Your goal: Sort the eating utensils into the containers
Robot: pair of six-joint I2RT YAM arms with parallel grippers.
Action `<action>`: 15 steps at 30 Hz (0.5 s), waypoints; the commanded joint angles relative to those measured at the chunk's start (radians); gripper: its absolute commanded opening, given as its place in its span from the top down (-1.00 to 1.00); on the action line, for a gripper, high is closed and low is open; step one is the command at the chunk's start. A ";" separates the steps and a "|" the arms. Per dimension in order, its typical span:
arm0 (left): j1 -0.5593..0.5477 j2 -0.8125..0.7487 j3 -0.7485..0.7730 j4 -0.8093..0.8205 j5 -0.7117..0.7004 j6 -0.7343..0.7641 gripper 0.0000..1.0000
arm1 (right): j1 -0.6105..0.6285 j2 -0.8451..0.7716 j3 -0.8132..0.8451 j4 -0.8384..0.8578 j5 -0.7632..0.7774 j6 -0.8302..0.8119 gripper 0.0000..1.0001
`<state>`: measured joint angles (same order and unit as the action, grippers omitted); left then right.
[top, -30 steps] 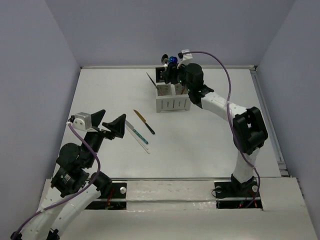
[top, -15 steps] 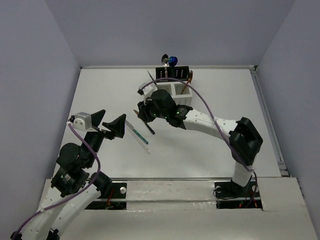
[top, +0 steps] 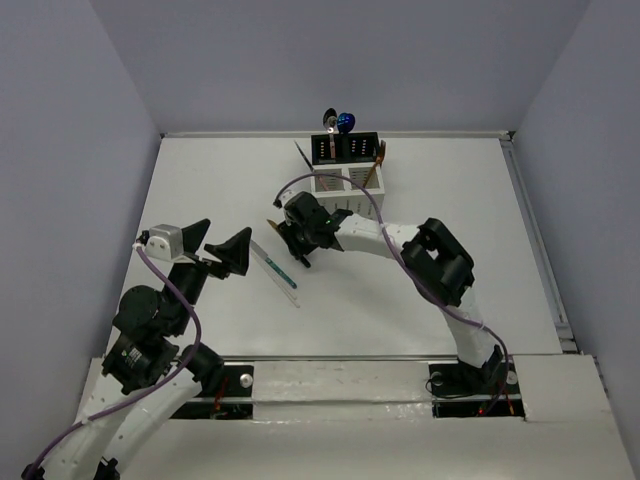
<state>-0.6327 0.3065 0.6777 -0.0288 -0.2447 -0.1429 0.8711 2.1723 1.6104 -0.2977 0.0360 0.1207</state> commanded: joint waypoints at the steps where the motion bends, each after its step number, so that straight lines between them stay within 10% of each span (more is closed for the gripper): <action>1: 0.005 0.011 -0.010 0.036 -0.004 -0.003 -0.98 | 0.005 0.023 0.078 -0.020 0.025 0.008 0.05; 15: 0.005 0.000 -0.010 0.035 -0.002 -0.004 -0.98 | 0.023 0.118 0.170 -0.174 0.113 -0.018 0.58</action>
<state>-0.6327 0.3065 0.6777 -0.0288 -0.2447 -0.1429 0.8764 2.2456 1.7233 -0.3664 0.0937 0.1272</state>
